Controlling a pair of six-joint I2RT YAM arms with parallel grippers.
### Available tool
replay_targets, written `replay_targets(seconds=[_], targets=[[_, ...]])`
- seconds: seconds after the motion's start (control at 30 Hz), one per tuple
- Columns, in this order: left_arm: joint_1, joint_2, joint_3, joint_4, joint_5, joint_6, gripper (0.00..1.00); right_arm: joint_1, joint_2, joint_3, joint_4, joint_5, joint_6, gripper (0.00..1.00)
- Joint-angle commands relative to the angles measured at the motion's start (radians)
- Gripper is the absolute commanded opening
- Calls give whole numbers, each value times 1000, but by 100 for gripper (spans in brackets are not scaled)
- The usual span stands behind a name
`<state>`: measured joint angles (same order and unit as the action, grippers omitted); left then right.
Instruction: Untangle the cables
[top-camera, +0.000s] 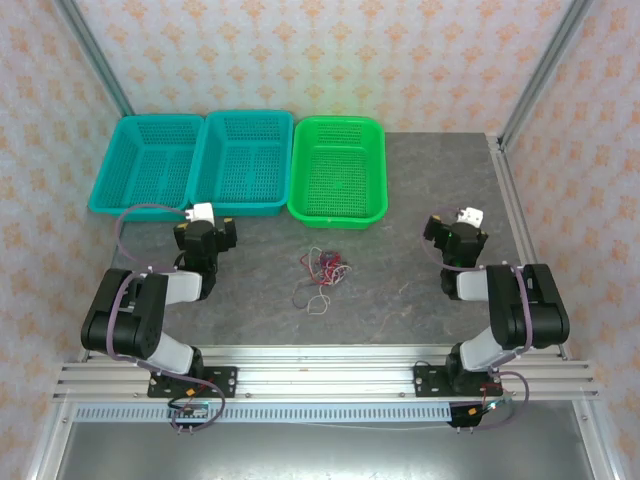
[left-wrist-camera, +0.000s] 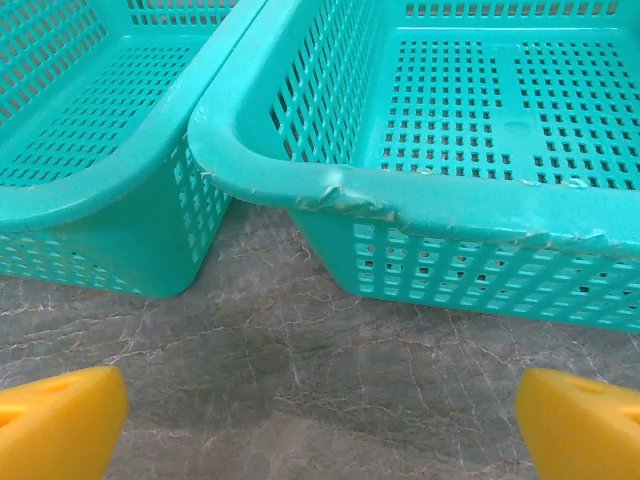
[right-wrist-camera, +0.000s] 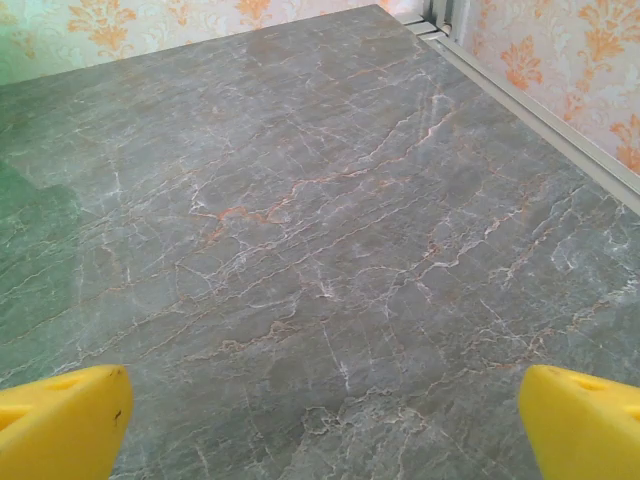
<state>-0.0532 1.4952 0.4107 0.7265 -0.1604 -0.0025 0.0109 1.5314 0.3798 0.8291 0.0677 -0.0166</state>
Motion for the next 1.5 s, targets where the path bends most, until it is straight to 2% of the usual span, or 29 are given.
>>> replay_targets(seconds=[0.0,0.43,0.73,0.77,0.83,0.9,0.93,1.03,1.17,1.27,1.33,1.4,1.47], targets=[[-2,0,12,22,-1,0,100,6,-7,16,-3,-11,-11,99],[-2,0,13,21,1,-1,100,6,-8,15,-3,-11,-10,99],[-2,1,13,22,0,-2,100,7,-27,-15,48,55,16,99],[-2,0,11,22,1,-1,100,7,-72,-21,24,70,17,99],[-2,-14,18,2,12,4,100,8,-233,2,-178,128,53,99],[-7,-77,41,-90,31,18,100,8,-393,52,-428,240,198,99],[-11,-118,61,-168,21,14,100,8,-462,73,-523,248,246,100],[-20,-244,101,-366,32,-1,100,8,-630,130,-765,114,323,99],[-64,-422,148,-560,92,-15,100,10,-729,213,-960,-207,405,99],[-116,-505,225,-728,155,-88,100,12,-691,304,-1074,-423,462,99],[-148,-529,268,-806,246,-166,100,19,-637,347,-1116,-536,516,99],[-194,-531,303,-882,337,-249,100,34,-571,384,-1147,-649,546,99],[-263,-508,344,-993,364,-314,100,73,-494,437,-1202,-736,537,99]])
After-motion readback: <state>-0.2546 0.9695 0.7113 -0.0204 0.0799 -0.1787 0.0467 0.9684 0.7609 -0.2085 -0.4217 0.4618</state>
